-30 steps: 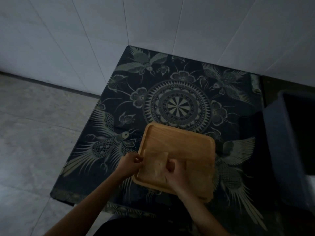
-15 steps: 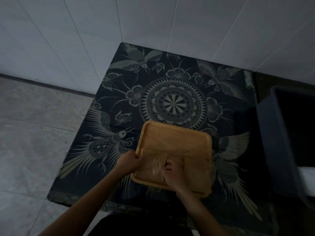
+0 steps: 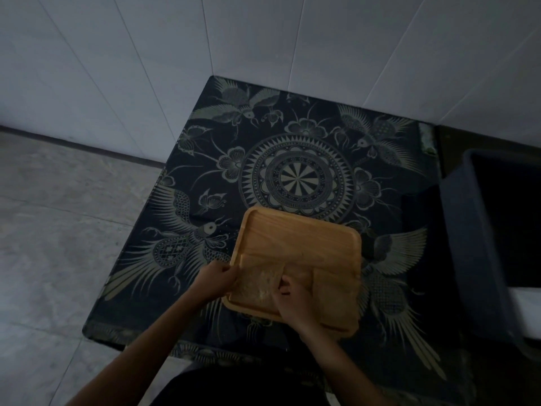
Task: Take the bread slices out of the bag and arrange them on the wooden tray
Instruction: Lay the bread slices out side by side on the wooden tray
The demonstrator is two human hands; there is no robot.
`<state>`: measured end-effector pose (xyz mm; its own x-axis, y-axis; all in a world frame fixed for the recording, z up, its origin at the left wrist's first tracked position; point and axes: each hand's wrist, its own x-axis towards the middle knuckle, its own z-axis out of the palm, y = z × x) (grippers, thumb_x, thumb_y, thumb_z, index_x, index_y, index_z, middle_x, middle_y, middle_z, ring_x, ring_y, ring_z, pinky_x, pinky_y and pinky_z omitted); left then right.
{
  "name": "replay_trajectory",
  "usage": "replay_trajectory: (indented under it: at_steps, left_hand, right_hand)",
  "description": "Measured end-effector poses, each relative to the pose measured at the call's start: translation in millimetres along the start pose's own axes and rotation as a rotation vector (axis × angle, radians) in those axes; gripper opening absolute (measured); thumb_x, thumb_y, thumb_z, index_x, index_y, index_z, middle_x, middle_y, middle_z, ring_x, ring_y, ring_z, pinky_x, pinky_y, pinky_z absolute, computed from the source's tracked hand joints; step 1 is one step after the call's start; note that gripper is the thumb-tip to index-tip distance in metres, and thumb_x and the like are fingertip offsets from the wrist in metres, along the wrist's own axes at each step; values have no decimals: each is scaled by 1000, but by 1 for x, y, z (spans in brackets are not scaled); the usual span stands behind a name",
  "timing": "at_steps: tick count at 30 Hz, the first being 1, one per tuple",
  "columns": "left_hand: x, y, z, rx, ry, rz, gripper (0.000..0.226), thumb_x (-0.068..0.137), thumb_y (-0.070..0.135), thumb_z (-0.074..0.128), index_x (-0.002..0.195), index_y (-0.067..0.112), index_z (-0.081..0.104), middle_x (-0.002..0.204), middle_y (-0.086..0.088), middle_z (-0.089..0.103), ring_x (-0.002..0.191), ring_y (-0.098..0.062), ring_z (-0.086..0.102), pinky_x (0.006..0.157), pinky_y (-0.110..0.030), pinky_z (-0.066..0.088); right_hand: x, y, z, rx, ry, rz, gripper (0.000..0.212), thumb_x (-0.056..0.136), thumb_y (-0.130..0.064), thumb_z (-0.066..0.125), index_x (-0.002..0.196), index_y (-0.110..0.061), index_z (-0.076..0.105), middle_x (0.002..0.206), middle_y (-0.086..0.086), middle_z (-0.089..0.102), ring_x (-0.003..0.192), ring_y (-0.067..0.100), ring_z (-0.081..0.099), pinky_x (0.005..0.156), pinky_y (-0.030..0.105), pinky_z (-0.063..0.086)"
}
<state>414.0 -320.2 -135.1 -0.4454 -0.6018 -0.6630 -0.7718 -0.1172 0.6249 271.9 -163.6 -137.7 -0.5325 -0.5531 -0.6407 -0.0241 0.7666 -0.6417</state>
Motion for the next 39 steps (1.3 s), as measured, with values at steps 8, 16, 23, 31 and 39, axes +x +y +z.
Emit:
replay_trajectory:
  at_steps: [8, 16, 23, 31, 39]
  left_hand:
    - [-3, -6, 3, -16, 13, -6, 34, 95, 37, 52, 76, 13, 66, 73, -10, 57, 69, -21, 58, 64, -34, 46]
    - [-9, -6, 4, 30, 34, 7, 38, 95, 37, 52, 64, 17, 62, 64, -6, 54, 61, -20, 54, 62, -34, 44]
    - [-17, 11, 4, 221, 50, 96, 41, 98, 33, 49, 61, 17, 56, 56, 3, 51, 54, -15, 52, 57, -29, 39]
    - [-17, 63, 29, 198, 37, 195, 34, 98, 39, 50, 91, 13, 70, 86, -11, 74, 81, -26, 74, 69, -35, 56]
    - [-7, 94, 76, 100, -76, 207, 35, 100, 42, 48, 102, 18, 74, 96, -6, 74, 87, -18, 70, 75, -37, 56]
  right_hand:
    - [1, 5, -6, 20, -99, 37, 50, 101, -36, 55, 149, -24, 47, 118, 3, 69, 98, 15, 67, 61, 19, 47]
    - [2, 8, -7, -34, -110, 24, 53, 101, -27, 54, 153, -21, 42, 119, -1, 65, 91, 5, 61, 64, 18, 47]
    - [3, 8, -20, 22, -132, -13, 44, 100, -34, 55, 142, -23, 53, 116, -5, 65, 98, 6, 62, 80, 27, 55]
    - [1, 17, -81, 130, -103, -87, 26, 101, -38, 55, 122, -27, 65, 121, -2, 67, 112, 17, 65, 101, 46, 55]
    - [-4, 45, -155, 198, 50, -77, 17, 102, -31, 58, 114, -27, 69, 109, -7, 67, 104, 13, 66, 90, 38, 60]
